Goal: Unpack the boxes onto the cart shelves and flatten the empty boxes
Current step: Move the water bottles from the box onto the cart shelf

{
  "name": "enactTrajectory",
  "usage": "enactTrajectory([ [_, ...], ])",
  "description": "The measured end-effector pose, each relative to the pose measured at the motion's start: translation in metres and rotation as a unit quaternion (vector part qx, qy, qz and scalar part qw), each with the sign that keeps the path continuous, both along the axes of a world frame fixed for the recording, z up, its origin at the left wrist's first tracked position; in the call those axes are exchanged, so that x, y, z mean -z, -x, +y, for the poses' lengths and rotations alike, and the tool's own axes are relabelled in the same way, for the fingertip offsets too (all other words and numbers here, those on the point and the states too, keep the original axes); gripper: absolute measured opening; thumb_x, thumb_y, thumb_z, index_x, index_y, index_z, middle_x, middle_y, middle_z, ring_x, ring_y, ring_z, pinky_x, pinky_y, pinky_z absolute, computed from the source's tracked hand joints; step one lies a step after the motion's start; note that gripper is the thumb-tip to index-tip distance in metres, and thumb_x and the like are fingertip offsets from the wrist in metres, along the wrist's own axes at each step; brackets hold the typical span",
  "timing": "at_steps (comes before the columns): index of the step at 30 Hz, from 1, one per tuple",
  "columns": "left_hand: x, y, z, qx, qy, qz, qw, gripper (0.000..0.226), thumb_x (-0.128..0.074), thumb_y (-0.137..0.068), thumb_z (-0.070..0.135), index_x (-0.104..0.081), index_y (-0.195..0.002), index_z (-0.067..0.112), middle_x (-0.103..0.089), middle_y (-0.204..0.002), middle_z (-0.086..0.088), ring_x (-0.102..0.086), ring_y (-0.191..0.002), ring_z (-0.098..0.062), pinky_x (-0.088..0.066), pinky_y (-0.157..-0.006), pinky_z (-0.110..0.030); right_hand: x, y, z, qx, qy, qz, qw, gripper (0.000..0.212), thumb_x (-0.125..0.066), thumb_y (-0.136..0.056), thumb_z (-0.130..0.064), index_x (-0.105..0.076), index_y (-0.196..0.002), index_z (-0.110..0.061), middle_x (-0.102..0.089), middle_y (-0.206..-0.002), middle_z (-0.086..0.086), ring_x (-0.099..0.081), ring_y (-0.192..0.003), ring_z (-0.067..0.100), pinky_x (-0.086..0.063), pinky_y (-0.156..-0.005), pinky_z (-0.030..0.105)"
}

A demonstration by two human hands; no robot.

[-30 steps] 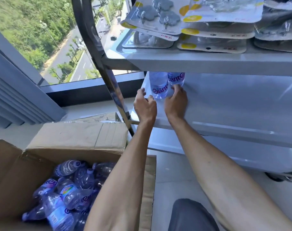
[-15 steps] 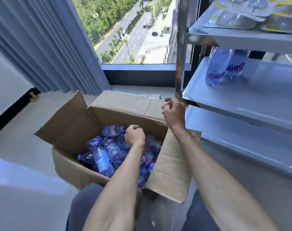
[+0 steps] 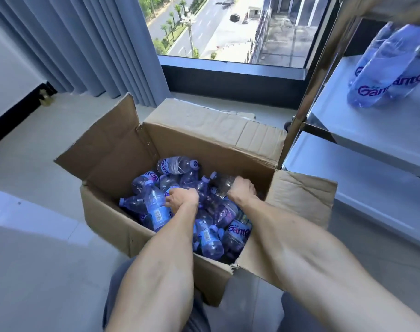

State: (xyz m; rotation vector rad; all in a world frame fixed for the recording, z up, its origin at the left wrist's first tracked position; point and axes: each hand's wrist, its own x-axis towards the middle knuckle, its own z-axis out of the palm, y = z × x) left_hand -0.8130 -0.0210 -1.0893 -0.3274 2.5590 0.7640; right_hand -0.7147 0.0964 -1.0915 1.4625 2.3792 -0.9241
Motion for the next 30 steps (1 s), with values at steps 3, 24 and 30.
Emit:
enactTrajectory([
  [3, 0.009, 0.017, 0.004, 0.006, 0.063, -0.024, 0.998, 0.076, -0.062, -0.091, 0.037, -0.030, -0.144, -0.007, -0.040, -0.146, -0.022, -0.039, -0.133, -0.033, -0.036, -0.102, -0.038, 0.022, 0.013, -0.013, -0.001, -0.095, -0.032, 0.995, 0.038, -0.045, -0.098, -0.013, -0.048, -0.135, -0.003, -0.043, -0.137, 0.016, -0.041, -0.129, 0.034, -0.041, -0.103, 0.044],
  [24, 0.004, 0.009, -0.021, -0.018, -0.013, -0.049, 0.999, 0.092, -0.082, -0.071, 0.037, -0.032, -0.139, 0.000, -0.055, -0.133, -0.019, -0.056, -0.119, -0.037, -0.045, -0.095, -0.040, 0.028, 0.006, -0.050, 0.119, -0.047, 0.031, 0.991, 0.061, -0.072, -0.083, -0.029, -0.038, -0.133, -0.021, -0.057, -0.127, 0.013, -0.052, -0.121, 0.033, -0.038, -0.096, 0.051],
  [30, -0.027, -0.013, -0.007, -0.243, -0.281, -0.086, 0.925, 0.045, -0.063, -0.080, 0.037, -0.061, -0.110, 0.005, -0.063, -0.121, -0.018, -0.063, -0.106, -0.038, -0.050, -0.096, -0.046, -0.011, 0.002, -0.076, 0.171, -0.031, 0.287, 0.942, 0.064, -0.079, -0.071, -0.032, -0.050, -0.128, -0.025, -0.067, -0.113, 0.006, -0.063, -0.104, 0.030, -0.048, -0.084, 0.038],
])
